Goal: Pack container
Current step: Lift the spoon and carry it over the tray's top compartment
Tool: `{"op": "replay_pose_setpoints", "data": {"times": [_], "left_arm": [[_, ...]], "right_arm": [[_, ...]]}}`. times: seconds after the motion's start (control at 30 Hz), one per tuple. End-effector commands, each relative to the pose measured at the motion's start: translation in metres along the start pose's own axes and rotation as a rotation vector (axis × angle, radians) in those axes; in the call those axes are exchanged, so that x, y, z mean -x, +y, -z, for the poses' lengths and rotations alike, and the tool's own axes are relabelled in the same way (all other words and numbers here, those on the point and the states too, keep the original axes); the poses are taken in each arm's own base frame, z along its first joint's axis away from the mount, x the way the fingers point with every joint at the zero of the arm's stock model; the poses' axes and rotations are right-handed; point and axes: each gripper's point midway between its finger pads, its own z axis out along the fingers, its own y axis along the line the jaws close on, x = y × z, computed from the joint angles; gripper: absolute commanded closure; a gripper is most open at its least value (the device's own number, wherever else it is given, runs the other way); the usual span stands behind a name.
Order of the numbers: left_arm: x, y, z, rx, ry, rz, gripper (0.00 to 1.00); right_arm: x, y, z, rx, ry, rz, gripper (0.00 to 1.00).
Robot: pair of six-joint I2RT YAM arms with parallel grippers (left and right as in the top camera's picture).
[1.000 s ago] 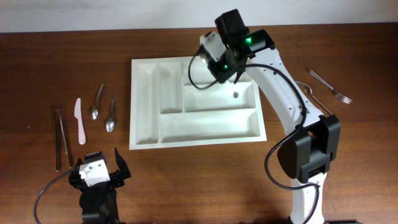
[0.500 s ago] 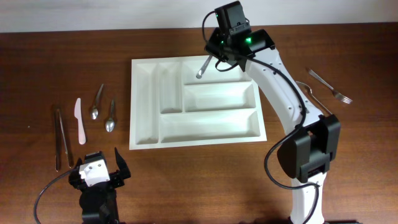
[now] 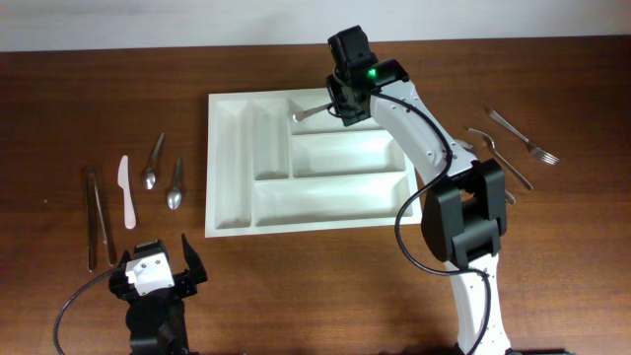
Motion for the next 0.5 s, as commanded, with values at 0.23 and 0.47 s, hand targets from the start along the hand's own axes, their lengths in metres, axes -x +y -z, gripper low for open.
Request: {"op": "replay_pose_setpoints", "data": {"times": [0.23,0.47], "left_arm": [[-0.002,0.004,0.0,0.021,0.007,0.008,0.01],[-0.002,0.004,0.0,0.021,0.007,0.008,0.01]], "right_arm": [[0.019,0.004,-0.006,0.012,-0.036,-0.174,0.96],[0.033,-0.001,-0.013,-0.004,-0.054,-0.193,0.96]]}}
